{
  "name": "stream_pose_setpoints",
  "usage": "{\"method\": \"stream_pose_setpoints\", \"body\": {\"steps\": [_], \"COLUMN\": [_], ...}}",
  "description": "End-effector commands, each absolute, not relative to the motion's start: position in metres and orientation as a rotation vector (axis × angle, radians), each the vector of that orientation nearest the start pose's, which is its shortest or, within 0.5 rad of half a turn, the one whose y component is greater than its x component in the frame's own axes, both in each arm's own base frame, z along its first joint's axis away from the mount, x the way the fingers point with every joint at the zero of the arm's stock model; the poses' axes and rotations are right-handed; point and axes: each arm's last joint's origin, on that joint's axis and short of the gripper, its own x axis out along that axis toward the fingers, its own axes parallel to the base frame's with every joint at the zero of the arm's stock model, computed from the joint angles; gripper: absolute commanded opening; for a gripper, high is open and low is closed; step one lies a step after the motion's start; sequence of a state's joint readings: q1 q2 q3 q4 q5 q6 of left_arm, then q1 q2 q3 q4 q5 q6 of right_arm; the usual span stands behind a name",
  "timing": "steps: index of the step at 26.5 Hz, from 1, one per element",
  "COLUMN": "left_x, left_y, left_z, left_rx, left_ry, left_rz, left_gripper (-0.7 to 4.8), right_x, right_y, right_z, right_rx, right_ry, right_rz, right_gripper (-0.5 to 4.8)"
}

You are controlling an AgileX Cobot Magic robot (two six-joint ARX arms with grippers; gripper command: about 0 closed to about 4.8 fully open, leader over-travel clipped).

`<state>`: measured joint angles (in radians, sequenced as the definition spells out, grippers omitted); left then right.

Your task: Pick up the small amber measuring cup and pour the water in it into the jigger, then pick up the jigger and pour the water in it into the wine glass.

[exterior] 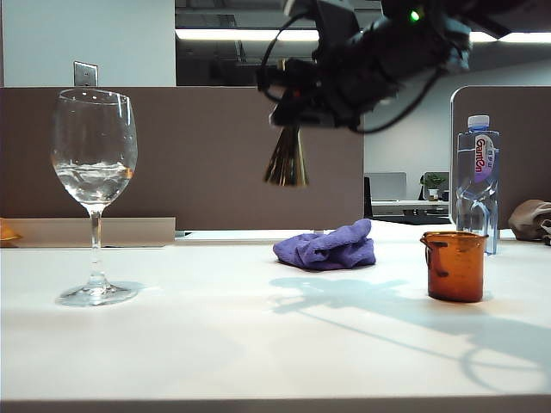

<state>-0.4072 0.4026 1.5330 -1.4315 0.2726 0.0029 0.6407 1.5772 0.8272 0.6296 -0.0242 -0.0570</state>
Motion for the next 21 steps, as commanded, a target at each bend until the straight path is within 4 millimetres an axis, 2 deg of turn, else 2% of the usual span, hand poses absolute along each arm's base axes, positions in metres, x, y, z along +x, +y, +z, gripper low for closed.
{"method": "stream_pose_setpoints", "body": {"steps": [1, 10, 21], "left_x": [-0.078, -0.078, -0.078], "left_y": [0.025, 0.025, 0.025], "left_z": [0.426, 0.426, 0.426], "left_rx": [0.020, 0.020, 0.020], "left_ry": [0.307, 0.307, 0.307], "left_rz": [-0.676, -0.676, -0.676], "left_gripper": [-0.02, -0.02, -0.02], "right_x": [0.268, 0.275, 0.277], "right_y": [0.199, 0.205, 0.211], "right_z": [0.216, 0.188, 0.160], "right_rx": [-0.075, 0.007, -0.019], "right_ry": [0.103, 0.199, 0.286], "right_rz": [0.707, 0.709, 0.716], "right_gripper": [-0.01, -0.01, -0.01]}}
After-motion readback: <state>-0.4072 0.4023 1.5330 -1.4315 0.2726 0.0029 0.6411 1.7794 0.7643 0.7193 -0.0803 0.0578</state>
